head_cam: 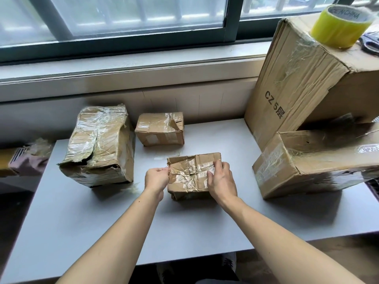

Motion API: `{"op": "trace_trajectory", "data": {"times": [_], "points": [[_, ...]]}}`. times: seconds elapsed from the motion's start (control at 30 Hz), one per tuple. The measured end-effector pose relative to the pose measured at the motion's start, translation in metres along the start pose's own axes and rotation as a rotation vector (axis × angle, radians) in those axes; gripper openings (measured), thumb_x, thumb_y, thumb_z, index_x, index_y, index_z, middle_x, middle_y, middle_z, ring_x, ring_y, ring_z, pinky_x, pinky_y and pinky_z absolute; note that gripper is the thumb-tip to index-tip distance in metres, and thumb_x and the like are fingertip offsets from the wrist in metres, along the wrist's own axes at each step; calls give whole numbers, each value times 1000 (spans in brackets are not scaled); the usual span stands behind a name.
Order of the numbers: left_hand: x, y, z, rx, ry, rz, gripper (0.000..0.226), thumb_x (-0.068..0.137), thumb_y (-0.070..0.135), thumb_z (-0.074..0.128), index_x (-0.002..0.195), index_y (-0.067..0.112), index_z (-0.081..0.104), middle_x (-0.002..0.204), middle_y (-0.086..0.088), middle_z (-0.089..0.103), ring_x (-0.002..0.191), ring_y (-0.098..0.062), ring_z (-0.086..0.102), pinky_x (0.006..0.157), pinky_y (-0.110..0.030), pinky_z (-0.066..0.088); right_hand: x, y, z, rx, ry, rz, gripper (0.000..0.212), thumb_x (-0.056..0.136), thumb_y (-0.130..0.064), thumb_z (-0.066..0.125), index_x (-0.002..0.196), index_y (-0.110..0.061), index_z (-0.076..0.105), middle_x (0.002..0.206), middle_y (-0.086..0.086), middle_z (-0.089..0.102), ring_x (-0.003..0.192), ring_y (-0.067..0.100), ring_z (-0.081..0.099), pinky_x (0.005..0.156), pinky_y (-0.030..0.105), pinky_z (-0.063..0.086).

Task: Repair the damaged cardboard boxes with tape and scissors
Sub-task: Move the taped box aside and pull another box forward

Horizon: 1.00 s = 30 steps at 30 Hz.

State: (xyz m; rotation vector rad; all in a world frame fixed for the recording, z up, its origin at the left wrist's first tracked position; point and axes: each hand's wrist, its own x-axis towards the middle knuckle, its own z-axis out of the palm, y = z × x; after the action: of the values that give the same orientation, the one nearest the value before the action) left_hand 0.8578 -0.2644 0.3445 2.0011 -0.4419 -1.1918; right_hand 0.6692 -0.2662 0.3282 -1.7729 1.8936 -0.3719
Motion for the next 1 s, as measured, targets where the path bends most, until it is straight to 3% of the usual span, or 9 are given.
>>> {"op": "trace_trajectory", "data": {"times": [0.17, 0.27, 0.33, 0.43, 0.53, 0.63, 0.73, 0.87, 1.0], "points": [[-2, 10, 5, 229, 68, 48, 23, 85, 24, 75, 67, 12, 66, 70, -3, 65, 73, -24, 58, 67, -25, 41, 0, 0, 1, 11, 9, 0, 34, 102, -23, 47, 132, -8, 43, 129, 15, 43, 113, 35, 51, 91, 39, 43], [-3, 13, 8, 350, 86, 29, 17, 83, 22, 75, 73, 9, 70, 82, -9, 70, 75, -28, 60, 64, -26, 41, 1, 0, 1, 21, -7, 1, 32, 103, -23, 46, 131, -7, 43, 129, 15, 43, 114, 35, 51, 89, 39, 44], [-2, 13, 8, 342, 67, 9, 18, 85, 19, 72, 79, 2, 68, 83, -12, 66, 73, -28, 56, 61, -27, 40, 1, 2, 0, 28, -12, -4, 31, 103, -24, 46, 129, -8, 43, 128, 15, 43, 113, 34, 51, 88, 39, 44], [1, 14, 4, 266, 46, -19, 22, 88, 19, 71, 88, -2, 65, 87, -11, 62, 81, -28, 55, 67, -27, 42, 2, 6, -1, 76, 7, -8, 28, 102, -23, 47, 127, -9, 46, 127, 14, 46, 111, 34, 53, 88, 40, 47], [6, 9, -2, 194, 15, -57, 22, 88, 18, 71, 76, 4, 59, 86, -11, 62, 74, -26, 50, 65, -26, 43, 3, 8, -2, 101, 0, -12, 27, 103, -23, 45, 127, -10, 48, 126, 13, 48, 109, 33, 54, 89, 40, 49], [9, -5, -6, 48, -41, -128, 21, 92, 8, 66, 73, 8, 56, 87, -15, 64, 73, -24, 56, 78, -32, 51, 2, 8, 0, 111, 2, -27, 26, 103, -21, 44, 128, -12, 49, 124, 12, 50, 107, 32, 55, 89, 41, 49], [7, -10, -10, -72, -115, -180, 26, 95, 3, 60, 74, 13, 50, 75, -6, 60, 64, -14, 58, 64, -25, 50, 2, 9, 1, 106, 11, -27, 26, 104, -19, 43, 128, -13, 51, 123, 11, 51, 106, 32, 56, 88, 40, 49], [11, -12, -12, -3, -106, -131, 24, 94, 7, 64, 74, 14, 52, 74, -5, 61, 67, -15, 56, 67, -27, 45, 4, 11, 0, 103, 13, -35, 26, 104, -18, 43, 128, -14, 52, 120, 10, 53, 104, 32, 56, 87, 39, 50], [7, -10, -11, 48, -43, -53, 21, 90, 7, 68, 78, 13, 52, 77, -7, 61, 64, -16, 55, 58, -24, 39, 4, 12, 1, 125, 13, -50, 25, 105, -18, 42, 126, -12, 53, 119, 11, 53, 104, 32, 56, 87, 39, 49]]}}
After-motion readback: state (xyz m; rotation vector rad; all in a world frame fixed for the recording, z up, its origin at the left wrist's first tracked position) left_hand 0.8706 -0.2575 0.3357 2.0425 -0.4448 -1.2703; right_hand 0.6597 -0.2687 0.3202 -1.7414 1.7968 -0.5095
